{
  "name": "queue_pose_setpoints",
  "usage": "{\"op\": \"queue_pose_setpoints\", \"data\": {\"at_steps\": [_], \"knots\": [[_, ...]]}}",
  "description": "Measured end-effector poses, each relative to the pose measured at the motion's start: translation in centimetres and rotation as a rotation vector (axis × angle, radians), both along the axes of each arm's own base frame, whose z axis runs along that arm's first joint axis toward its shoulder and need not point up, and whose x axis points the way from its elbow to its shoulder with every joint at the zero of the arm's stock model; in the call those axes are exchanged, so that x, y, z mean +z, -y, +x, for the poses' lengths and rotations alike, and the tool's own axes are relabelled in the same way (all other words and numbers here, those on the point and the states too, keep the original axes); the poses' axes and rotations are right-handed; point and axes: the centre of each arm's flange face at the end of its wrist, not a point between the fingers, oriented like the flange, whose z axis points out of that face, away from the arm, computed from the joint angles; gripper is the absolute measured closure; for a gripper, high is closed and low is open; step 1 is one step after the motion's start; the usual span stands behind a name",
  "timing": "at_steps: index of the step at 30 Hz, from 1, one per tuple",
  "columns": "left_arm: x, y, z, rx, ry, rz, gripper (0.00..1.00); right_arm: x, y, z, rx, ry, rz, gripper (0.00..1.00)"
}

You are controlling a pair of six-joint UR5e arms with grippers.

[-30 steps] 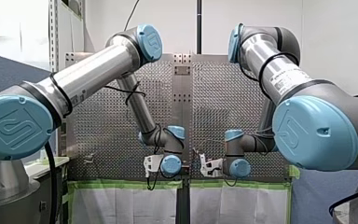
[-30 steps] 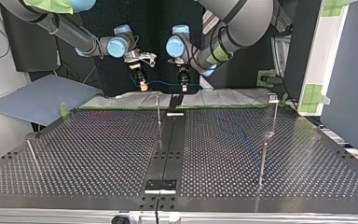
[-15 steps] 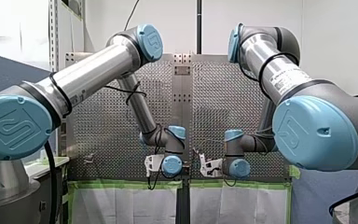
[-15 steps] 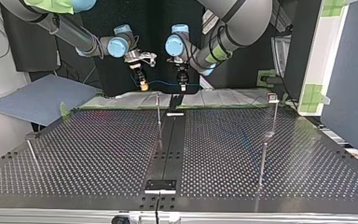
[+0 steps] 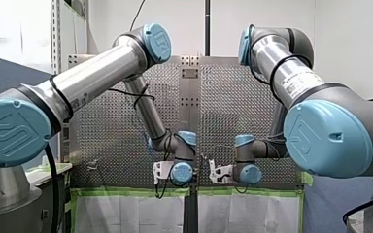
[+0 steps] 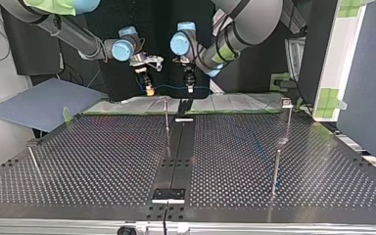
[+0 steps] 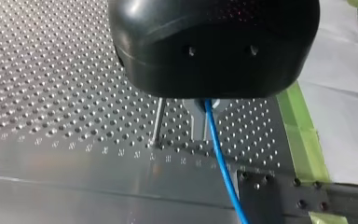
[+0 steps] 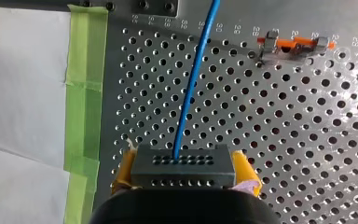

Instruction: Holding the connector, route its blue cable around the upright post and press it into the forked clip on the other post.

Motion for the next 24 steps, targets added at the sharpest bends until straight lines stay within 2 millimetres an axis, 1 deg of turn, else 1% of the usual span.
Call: {"op": "queue_pose_setpoints", "data": {"at_steps": [8,16,24], "knots": [[0.4,1.3,-1.1,-0.023,0.007,0.000,0.98,0.2,0.5,-0.1,-0.005,-0.016,0.011,0.85],[1.4,2.8,-1.1,-0.025,0.030,-0.006,0.98,0.3,0.9,-0.3,-0.017,-0.017,0.010,0.85],[1.8,3.7,-1.2,-0.039,0.041,-0.001,0.98,0.6,2.1,-0.7,-0.033,-0.009,0.001,0.85]]}}
